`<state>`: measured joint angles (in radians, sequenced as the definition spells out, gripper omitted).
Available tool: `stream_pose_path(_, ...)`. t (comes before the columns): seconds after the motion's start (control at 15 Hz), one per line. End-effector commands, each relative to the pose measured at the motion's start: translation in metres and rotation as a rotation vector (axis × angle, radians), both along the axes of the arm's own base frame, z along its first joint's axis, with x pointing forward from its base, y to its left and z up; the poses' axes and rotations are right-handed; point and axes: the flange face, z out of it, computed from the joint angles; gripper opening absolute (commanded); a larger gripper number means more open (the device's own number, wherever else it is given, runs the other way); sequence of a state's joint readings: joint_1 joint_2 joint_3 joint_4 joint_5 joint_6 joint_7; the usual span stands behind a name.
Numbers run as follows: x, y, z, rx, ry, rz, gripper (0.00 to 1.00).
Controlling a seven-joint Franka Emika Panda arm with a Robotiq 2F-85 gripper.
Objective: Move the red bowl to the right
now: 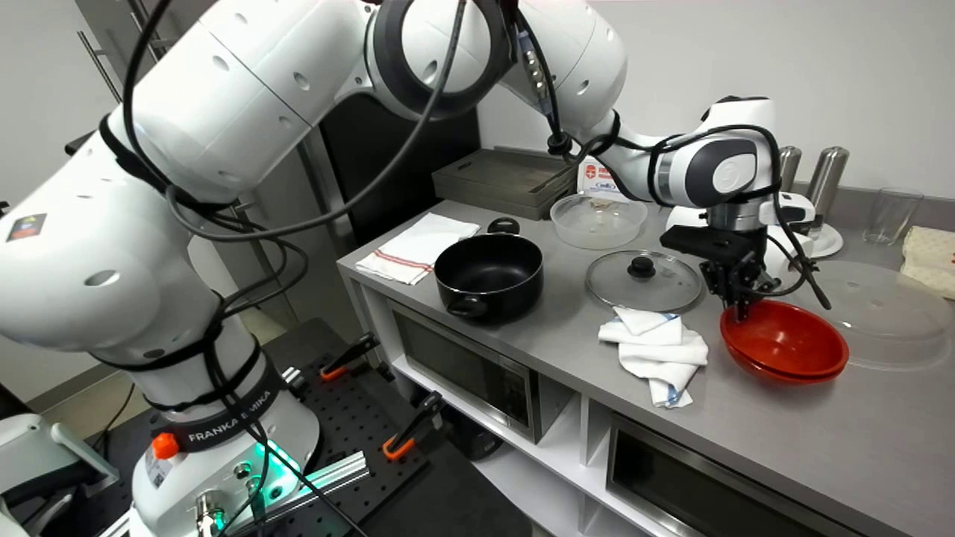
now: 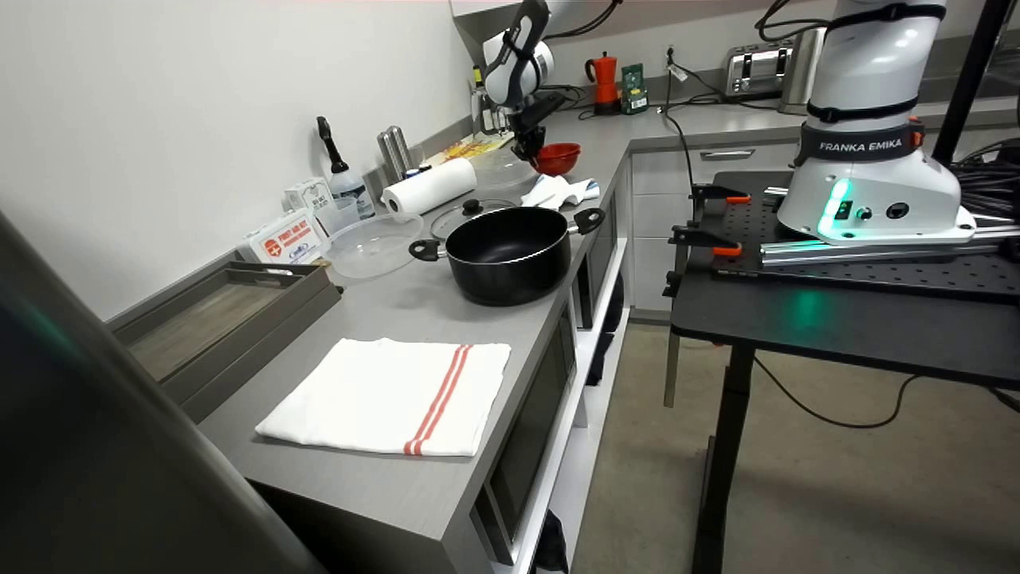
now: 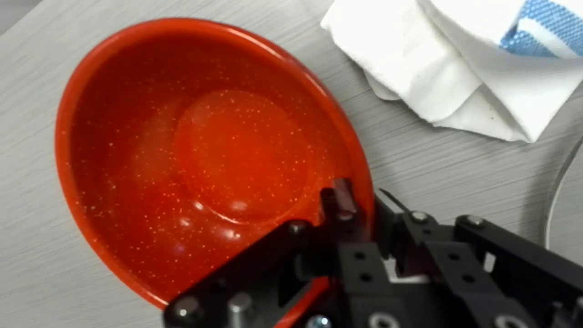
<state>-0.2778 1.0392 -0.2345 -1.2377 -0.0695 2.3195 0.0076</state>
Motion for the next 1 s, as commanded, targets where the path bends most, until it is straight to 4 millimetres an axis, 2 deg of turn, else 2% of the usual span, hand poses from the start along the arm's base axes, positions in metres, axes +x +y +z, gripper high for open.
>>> stream_pose_path(0.0,0.015,-0.011,-0.008,-0.038,0.029,-0.024,0.02)
stream_pose_path(0.4,0.021,-0.017,-0.018,-0.020,0.052,-0.031,0.02)
stream_pose_path(0.93,0.028,-0.022,-0.020,-0.008,0.054,-0.034,0.02)
